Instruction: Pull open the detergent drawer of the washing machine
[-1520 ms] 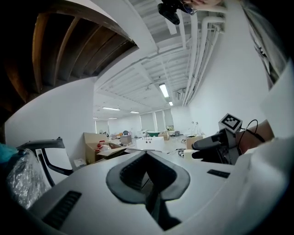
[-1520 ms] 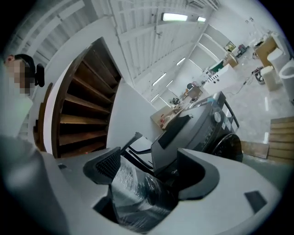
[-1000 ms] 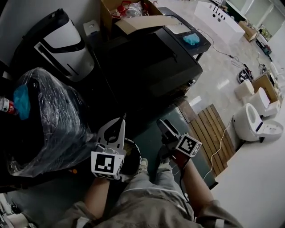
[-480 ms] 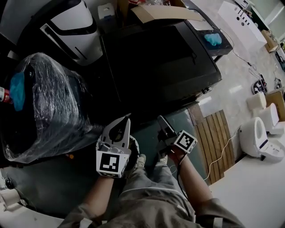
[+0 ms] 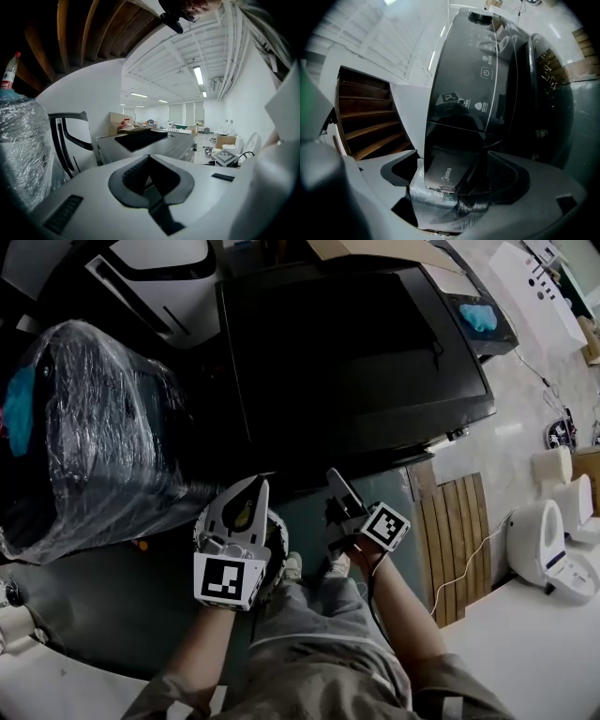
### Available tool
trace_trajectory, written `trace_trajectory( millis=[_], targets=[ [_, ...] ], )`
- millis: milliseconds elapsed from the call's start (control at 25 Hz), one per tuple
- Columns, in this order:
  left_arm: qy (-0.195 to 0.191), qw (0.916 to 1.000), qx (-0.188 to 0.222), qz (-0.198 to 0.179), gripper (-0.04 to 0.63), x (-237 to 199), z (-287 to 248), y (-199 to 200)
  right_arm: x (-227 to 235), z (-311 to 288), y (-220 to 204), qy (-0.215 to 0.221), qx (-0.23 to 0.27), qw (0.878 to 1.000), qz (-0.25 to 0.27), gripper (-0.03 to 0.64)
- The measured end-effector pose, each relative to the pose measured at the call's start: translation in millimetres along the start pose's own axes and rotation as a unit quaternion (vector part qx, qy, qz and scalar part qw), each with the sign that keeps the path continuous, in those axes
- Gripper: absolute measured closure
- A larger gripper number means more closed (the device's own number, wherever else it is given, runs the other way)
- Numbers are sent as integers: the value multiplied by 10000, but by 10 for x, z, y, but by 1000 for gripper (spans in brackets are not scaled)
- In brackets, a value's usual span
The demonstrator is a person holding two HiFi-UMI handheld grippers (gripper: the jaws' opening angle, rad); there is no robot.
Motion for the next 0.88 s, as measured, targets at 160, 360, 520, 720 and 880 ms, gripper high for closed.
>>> trace_trajectory(
  millis=[160,360,520,720,880],
  targets=[
    [-72,9999,81,-119,578,-22,-7,-89,51,-69,14,143,117,9997,-158,178],
    [-61,9997,63,-215,578,-48,-10,-187,60,-162,28,355,224,9989,-196,177],
    [-17,9999,33,-131,578,-55,4,-237,67,-210,55,495,259,9982,-237,178],
    [8,9998,33,-216,578,-104,41,-274,43,-232,51,690,322,9965,-346,179],
    [38,9999,14,-163,578,-134,77,-281,48,-224,38,675,378,9962,-403,179]
  ],
)
Point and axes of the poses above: the fingertips, and each gripper's own axes: z backward along the fingers, x to its right, y out of its top, the point moved 2 cm from there along z, backward along the fingers, and after that the axes turned 3 degrees about -z, right-handed, at the moved point
